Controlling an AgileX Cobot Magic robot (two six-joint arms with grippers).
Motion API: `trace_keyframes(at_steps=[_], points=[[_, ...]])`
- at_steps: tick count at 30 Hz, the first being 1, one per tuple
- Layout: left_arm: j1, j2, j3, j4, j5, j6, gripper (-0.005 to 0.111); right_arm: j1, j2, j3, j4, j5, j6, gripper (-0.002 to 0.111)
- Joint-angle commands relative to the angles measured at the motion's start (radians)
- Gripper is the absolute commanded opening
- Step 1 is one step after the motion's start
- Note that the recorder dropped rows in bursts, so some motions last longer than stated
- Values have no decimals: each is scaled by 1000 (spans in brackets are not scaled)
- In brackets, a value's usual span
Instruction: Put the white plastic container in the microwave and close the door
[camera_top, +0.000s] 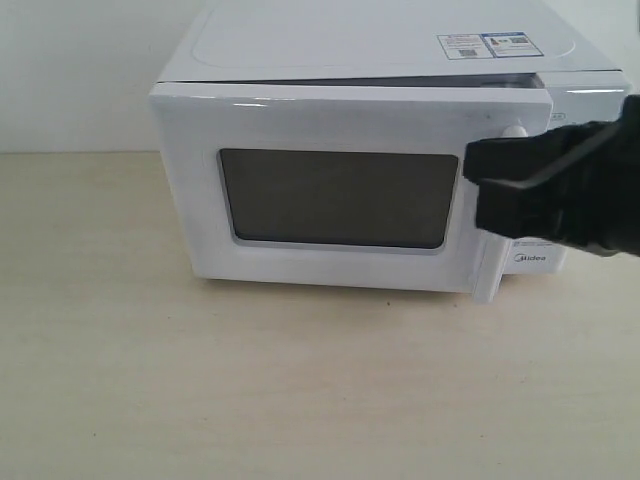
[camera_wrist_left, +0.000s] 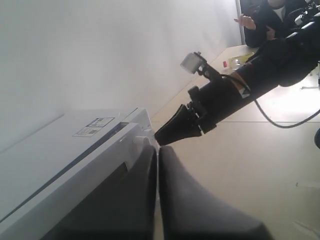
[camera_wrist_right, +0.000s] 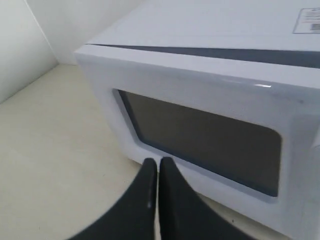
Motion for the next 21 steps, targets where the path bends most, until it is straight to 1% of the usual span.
trace_keyframes(at_steps=[1, 2, 3, 6, 7, 8, 9, 11, 17, 21], points=[[-3, -3, 3, -6, -3, -9, 4, 0, 140, 15, 34, -195, -81, -1], [-3, -3, 3, -6, -3, -9, 4, 0, 162, 15, 69, -223, -132, 0], [-3, -3, 3, -6, -3, -9, 4, 0, 187, 15, 154, -241, -220, 0], [-3, -3, 3, -6, -3, -9, 4, -2, 254, 15, 577, -281, -569, 0], [-3, -3, 3, -6, -3, -9, 4, 3, 262, 15, 692, -284, -638, 0], [-3, -3, 3, -6, -3, -9, 4, 12, 265, 15, 744, -284, -683, 0], [-3, -3, 3, -6, -3, -9, 4, 23, 265, 15, 778, -274, -724, 0], [-3, -3, 3, -6, -3, -9, 4, 38, 263, 15, 811, -272, -745, 0], [-3, -3, 3, -6, -3, -9, 4, 38, 267, 15, 830, -344, -811, 0], [-3, -3, 3, -6, -3, -9, 4, 38, 267, 15, 900, -408, -876, 0]])
